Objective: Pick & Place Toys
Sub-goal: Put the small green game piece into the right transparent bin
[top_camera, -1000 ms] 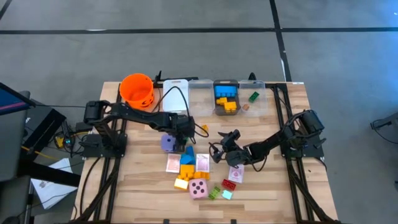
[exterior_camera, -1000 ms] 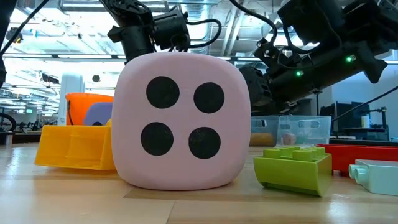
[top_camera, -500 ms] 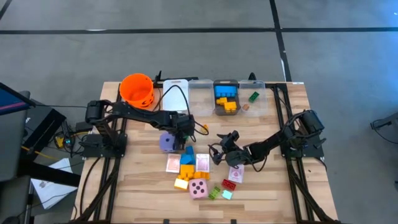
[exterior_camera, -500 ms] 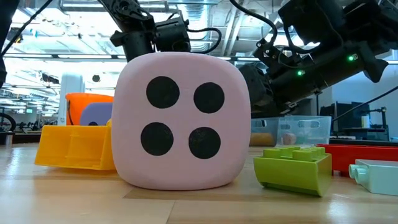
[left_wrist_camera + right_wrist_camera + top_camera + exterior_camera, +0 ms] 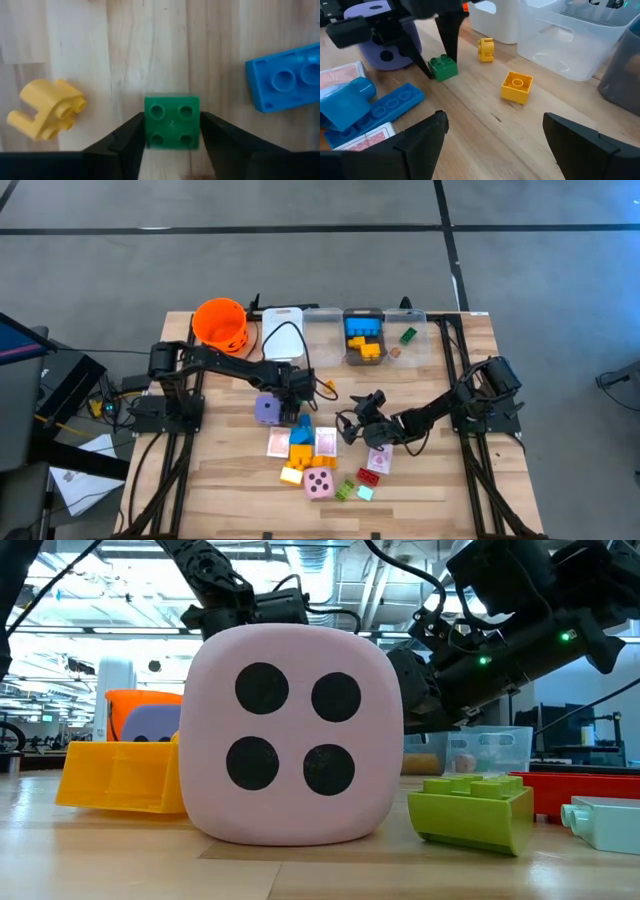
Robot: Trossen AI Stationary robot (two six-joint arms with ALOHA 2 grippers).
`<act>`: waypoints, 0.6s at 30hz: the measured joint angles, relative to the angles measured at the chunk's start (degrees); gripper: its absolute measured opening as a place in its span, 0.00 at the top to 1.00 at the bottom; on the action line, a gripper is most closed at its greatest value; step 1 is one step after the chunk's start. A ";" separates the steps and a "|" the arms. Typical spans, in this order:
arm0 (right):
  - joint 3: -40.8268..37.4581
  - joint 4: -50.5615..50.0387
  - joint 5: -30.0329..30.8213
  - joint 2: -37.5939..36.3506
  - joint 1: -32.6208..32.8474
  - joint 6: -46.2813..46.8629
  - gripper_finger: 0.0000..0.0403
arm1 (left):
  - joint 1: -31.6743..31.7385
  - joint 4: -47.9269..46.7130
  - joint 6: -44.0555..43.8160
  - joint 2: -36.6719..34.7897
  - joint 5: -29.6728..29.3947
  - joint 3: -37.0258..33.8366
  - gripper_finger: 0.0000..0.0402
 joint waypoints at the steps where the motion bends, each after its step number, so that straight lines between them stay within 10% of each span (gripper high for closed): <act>1: -0.01 -0.04 -0.04 0.00 0.00 0.02 0.19 | 0.00 -0.17 -0.06 -0.68 -0.04 -0.01 0.60; 11: -0.01 -0.17 -0.10 0.00 0.20 0.18 0.19 | 0.04 4.47 -0.07 -8.90 -2.01 0.07 0.68; 18: 0.02 0.21 -0.01 0.00 1.86 0.06 0.19 | 0.04 15.12 0.12 -17.89 -14.68 0.10 0.68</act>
